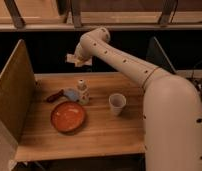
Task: Place the eraser in the ceramic cup
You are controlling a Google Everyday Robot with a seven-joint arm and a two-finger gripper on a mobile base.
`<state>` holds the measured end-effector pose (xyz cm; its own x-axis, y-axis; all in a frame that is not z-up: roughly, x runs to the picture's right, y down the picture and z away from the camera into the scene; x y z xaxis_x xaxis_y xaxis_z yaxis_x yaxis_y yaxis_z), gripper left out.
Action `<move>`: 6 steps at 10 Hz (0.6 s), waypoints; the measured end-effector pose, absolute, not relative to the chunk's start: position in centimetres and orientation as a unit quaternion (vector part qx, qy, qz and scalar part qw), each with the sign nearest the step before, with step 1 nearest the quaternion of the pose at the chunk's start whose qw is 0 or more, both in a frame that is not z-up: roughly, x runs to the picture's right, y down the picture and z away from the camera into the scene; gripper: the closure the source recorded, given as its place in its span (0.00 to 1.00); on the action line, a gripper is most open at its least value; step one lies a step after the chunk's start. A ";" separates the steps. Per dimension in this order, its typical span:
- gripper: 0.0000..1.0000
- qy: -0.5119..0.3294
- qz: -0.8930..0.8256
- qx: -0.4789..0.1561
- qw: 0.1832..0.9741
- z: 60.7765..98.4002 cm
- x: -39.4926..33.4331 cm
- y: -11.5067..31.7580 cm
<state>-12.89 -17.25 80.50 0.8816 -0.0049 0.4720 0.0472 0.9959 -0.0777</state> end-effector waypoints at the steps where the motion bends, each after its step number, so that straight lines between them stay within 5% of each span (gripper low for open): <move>1: 1.00 -0.246 -0.014 -0.038 0.968 79.8 -12.9 -17.2; 6: 1.00 -0.200 0.049 -0.001 0.979 77.6 -7.6 -17.2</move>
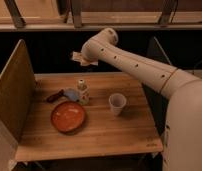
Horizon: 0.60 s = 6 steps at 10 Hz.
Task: Place the eraser in the ceramic cup
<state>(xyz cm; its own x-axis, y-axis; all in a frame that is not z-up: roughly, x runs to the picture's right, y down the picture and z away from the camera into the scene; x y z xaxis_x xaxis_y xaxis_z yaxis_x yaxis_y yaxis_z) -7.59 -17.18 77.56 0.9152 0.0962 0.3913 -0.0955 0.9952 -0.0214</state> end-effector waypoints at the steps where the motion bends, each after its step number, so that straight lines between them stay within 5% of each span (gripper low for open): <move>1: 1.00 -0.193 0.068 0.000 0.979 77.2 -6.6 -16.6; 6: 1.00 -0.162 0.117 -0.016 0.980 75.8 -3.8 -12.7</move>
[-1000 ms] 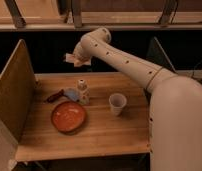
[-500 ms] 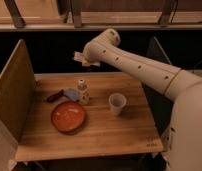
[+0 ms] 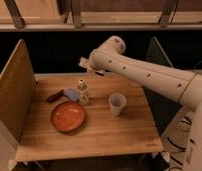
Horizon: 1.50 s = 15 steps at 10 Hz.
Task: Place the eraser in the ceramic cup
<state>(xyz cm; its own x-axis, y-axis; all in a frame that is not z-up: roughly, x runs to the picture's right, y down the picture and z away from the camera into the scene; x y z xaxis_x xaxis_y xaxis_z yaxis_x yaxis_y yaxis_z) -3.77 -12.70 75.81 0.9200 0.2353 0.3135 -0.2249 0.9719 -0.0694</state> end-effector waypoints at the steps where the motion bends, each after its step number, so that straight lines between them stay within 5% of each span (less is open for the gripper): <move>1: 1.00 -0.152 0.123 -0.018 0.981 75.3 -3.0 -12.1; 11: 1.00 -0.106 0.144 -0.027 0.984 73.8 0.0 -10.3; 15: 1.00 -0.125 0.221 0.028 0.967 72.0 2.5 -12.8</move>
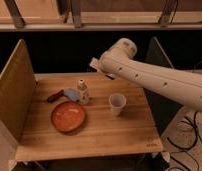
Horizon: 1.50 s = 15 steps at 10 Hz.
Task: Place the eraser in the ceramic cup
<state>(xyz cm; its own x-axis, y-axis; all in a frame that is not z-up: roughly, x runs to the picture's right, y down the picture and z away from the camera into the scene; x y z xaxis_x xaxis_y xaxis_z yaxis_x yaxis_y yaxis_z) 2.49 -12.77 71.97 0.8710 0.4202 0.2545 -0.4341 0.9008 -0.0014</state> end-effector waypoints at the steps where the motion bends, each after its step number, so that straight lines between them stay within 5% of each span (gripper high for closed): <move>1: 1.00 -0.134 0.252 0.048 0.957 71.0 3.6 -13.3; 5: 1.00 -0.171 0.366 0.077 0.912 69.2 6.5 -9.4; 15: 1.00 -0.199 0.400 0.051 0.893 75.8 5.1 -1.9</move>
<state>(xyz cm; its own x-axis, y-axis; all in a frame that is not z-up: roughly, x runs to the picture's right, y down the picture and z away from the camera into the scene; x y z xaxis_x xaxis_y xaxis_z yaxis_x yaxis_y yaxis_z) 5.11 -1.85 75.80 0.6007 0.6940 0.3968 -0.7348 0.6749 -0.0679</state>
